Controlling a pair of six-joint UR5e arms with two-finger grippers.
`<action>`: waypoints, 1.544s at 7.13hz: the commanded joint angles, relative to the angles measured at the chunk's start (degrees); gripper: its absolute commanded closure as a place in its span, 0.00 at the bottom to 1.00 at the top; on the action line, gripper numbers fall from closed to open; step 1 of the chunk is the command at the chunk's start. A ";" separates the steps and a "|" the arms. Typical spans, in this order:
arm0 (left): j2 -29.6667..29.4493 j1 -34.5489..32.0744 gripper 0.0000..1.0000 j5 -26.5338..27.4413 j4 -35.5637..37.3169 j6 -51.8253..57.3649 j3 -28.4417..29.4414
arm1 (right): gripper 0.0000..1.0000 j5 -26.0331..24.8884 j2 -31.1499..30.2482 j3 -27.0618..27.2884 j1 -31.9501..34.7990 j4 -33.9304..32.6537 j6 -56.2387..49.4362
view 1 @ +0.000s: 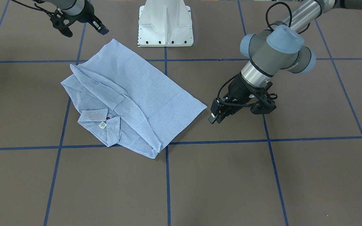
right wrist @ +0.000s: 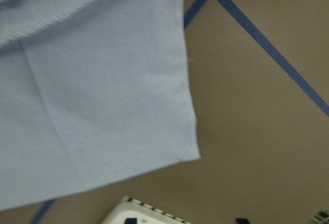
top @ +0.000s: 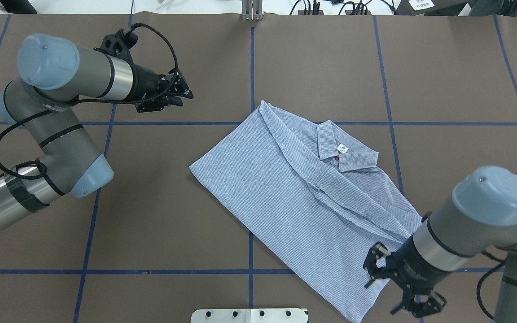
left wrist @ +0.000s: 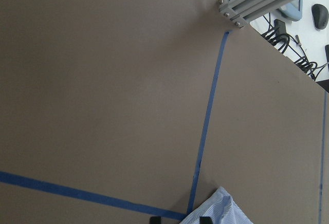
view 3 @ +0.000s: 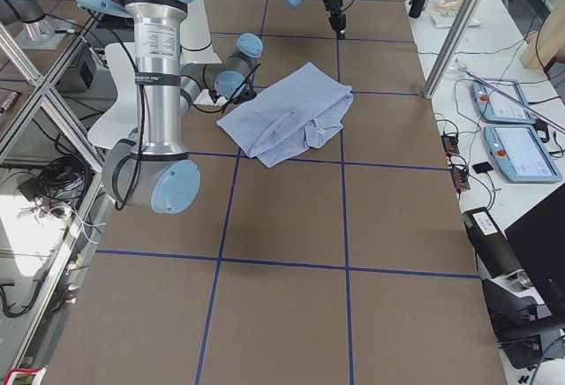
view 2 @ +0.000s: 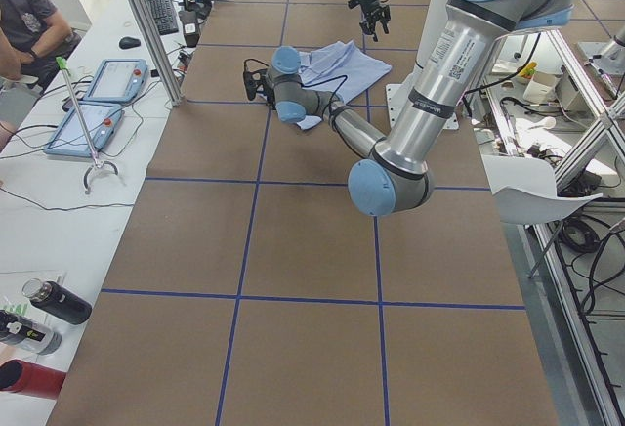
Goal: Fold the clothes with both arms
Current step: 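Lower the left gripper to the shirt edge nearest it while the right gripper rises away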
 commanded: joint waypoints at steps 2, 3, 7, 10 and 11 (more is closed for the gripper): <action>2.89 8.59 0.46 6.72 2.82 -0.30 -1.79 | 0.00 -8.70 14.04 -14.93 15.81 0.12 -8.56; 4.02 9.74 0.46 6.98 2.83 -0.22 -1.36 | 0.00 -15.90 14.06 -16.08 15.92 -0.06 -16.38; 3.94 12.83 0.50 7.08 2.83 -0.13 0.32 | 0.00 -19.58 15.90 -21.54 17.59 0.56 -23.32; 3.68 13.18 0.67 7.08 2.83 -0.13 1.02 | 0.00 -19.58 15.99 -22.42 17.94 0.56 -23.32; 3.25 13.18 0.73 6.99 2.66 0.05 1.54 | 0.00 -19.58 15.99 -22.68 17.94 0.56 -23.31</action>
